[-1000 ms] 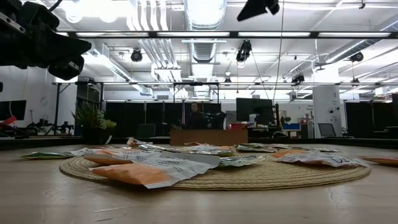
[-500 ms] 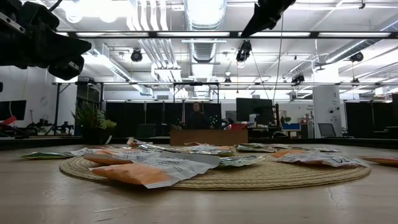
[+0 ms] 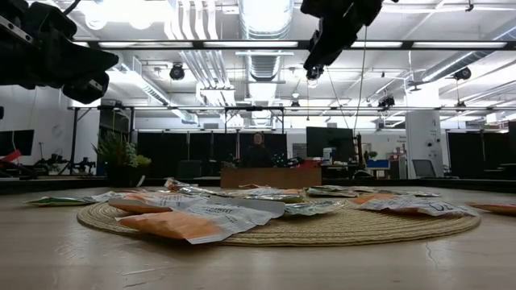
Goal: Pick & Place Tea
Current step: Put the yellow tea bag into the right section of the wooden organizer
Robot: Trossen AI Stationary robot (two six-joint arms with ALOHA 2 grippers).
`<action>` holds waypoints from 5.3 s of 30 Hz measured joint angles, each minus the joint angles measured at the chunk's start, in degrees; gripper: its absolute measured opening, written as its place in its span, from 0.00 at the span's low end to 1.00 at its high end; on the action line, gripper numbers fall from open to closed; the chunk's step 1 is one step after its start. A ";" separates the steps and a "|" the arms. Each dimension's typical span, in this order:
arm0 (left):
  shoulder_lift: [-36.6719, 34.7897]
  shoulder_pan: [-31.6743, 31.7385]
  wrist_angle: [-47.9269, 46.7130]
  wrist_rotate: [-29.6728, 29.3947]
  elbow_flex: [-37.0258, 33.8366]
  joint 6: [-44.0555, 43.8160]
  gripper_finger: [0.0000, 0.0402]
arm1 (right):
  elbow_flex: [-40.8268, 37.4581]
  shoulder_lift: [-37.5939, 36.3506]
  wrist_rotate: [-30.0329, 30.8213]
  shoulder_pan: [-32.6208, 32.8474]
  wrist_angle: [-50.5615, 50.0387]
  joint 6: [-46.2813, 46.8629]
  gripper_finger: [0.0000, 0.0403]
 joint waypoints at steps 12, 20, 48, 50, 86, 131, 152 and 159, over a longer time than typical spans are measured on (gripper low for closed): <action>0.02 0.02 0.00 0.02 0.00 0.00 0.00 | 0.00 1.92 0.01 8.24 -3.43 -1.05 0.02; 0.02 0.00 0.00 0.00 0.02 -0.02 0.00 | -0.13 1.90 0.43 14.91 -3.08 0.05 0.02; 0.02 0.01 0.00 0.01 0.00 -0.01 0.00 | -0.52 8.43 16.55 37.01 -2.75 47.56 0.02; 0.01 0.02 0.00 0.00 0.00 -0.02 0.00 | -0.46 8.67 16.60 37.95 -2.75 50.03 0.02; 0.02 0.01 0.00 0.02 0.00 0.00 0.00 | -0.39 6.93 17.03 32.62 -9.85 54.69 0.35; 0.30 0.01 0.00 0.01 0.02 -0.02 0.00 | -17.65 10.43 9.65 19.27 1.36 31.96 0.52; 0.33 0.00 0.00 0.00 0.00 0.00 0.00 | -24.14 10.43 11.13 19.34 10.89 28.79 0.52; 0.33 0.02 0.00 0.00 0.02 0.00 0.00 | -26.74 10.35 11.20 19.34 12.27 28.79 0.52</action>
